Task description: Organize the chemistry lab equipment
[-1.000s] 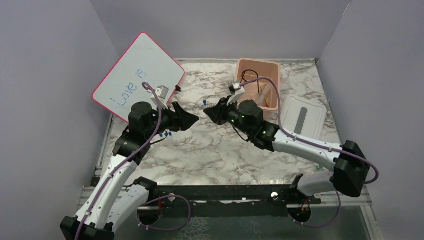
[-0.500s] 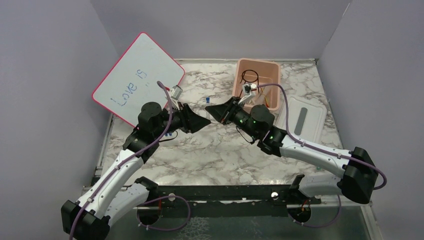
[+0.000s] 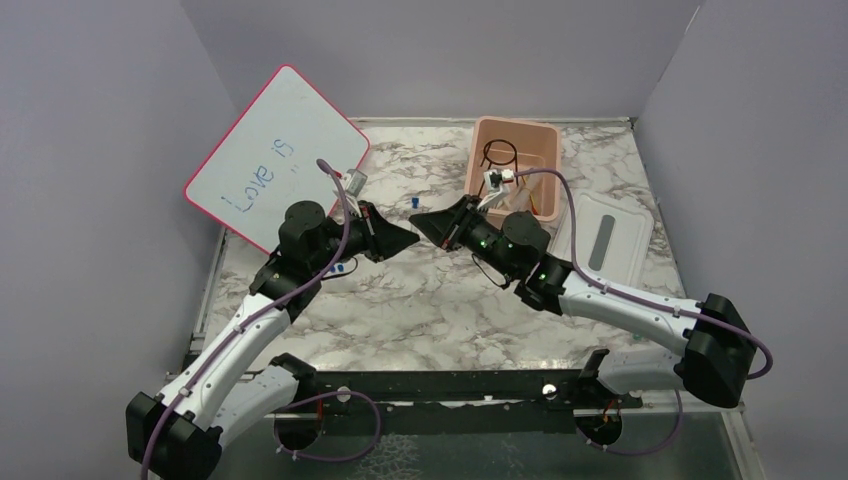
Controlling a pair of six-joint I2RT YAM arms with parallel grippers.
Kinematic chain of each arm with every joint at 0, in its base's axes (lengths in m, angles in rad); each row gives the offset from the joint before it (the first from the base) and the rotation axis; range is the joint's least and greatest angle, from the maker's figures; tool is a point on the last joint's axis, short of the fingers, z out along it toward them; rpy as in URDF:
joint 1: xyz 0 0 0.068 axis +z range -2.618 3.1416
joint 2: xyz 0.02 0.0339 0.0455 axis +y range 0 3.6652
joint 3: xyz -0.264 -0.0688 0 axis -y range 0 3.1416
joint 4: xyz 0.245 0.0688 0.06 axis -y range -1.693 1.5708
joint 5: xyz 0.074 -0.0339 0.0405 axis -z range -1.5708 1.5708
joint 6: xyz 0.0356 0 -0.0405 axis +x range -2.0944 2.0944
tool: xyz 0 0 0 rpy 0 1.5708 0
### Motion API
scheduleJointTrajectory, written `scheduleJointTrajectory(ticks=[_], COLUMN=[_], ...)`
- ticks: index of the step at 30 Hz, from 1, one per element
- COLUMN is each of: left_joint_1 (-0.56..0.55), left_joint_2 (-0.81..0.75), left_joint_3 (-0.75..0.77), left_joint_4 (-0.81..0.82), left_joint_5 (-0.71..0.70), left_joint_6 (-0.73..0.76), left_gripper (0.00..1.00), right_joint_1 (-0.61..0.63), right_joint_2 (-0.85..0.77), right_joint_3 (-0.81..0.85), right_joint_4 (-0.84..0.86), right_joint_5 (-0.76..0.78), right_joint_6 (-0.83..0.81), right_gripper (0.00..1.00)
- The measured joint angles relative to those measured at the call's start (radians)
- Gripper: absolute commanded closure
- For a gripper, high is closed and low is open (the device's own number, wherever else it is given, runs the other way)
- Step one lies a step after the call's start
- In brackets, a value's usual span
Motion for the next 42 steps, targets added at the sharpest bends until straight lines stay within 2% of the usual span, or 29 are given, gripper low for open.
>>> scheduleJointTrajectory(ticks=[3,5,8,12,19,23,28,33,34,36,38,40,42], left_joint_1=[0.000,0.000,0.000,0.000,0.000,0.000,0.000,0.000,0.000,0.000,0.000,0.000,0.000], left_joint_2=[0.000,0.000,-0.003,-0.043,-0.098,-0.102,-0.101,-0.101,-0.101,-0.102,-0.105,-0.109,-0.123], left_joint_3=[0.004,0.027,0.097,0.122,0.122,0.118,0.110,0.103,0.103,0.103,0.103,0.103,0.103], left_joint_4=[-0.012,-0.060,-0.143,-0.171,-0.201,-0.211,-0.224,-0.245,-0.246,-0.247,-0.248,-0.249,-0.254], left_joint_5=[0.000,-0.005,-0.013,-0.013,-0.015,-0.017,-0.025,-0.028,-0.030,-0.034,-0.043,-0.061,-0.113], left_joint_6=[0.047,0.113,0.242,0.372,0.510,0.540,0.555,0.558,0.558,0.558,0.558,0.554,0.545], left_gripper=[1.00,1.00,1.00,1.00,1.00,1.00,1.00,1.00,0.97,0.73,0.53,0.42,0.35], right_joint_1=[-0.001,0.000,0.000,0.000,0.000,0.000,0.000,0.000,0.000,0.000,0.000,0.000,0.000], right_joint_2=[0.000,0.000,0.000,0.000,0.002,0.009,0.015,0.024,0.027,0.032,0.035,0.035,0.035], right_joint_3=[0.000,0.002,0.031,0.133,0.251,0.289,0.290,0.292,0.294,0.301,0.305,0.305,0.305], right_joint_4=[-0.001,-0.003,-0.045,-0.146,-0.255,-0.308,-0.331,-0.339,-0.340,-0.345,-0.346,-0.346,-0.346], right_joint_5=[-0.008,-0.019,-0.034,-0.034,-0.041,-0.042,-0.053,-0.084,-0.087,-0.092,-0.093,-0.093,-0.093], right_joint_6=[-0.006,-0.020,-0.064,-0.111,-0.189,-0.216,-0.238,-0.255,-0.257,-0.263,-0.270,-0.280,-0.301], right_gripper=[0.63,0.58,0.56,0.53,0.51,0.57,0.76,0.81,0.82,0.82,0.82,0.82,0.83])
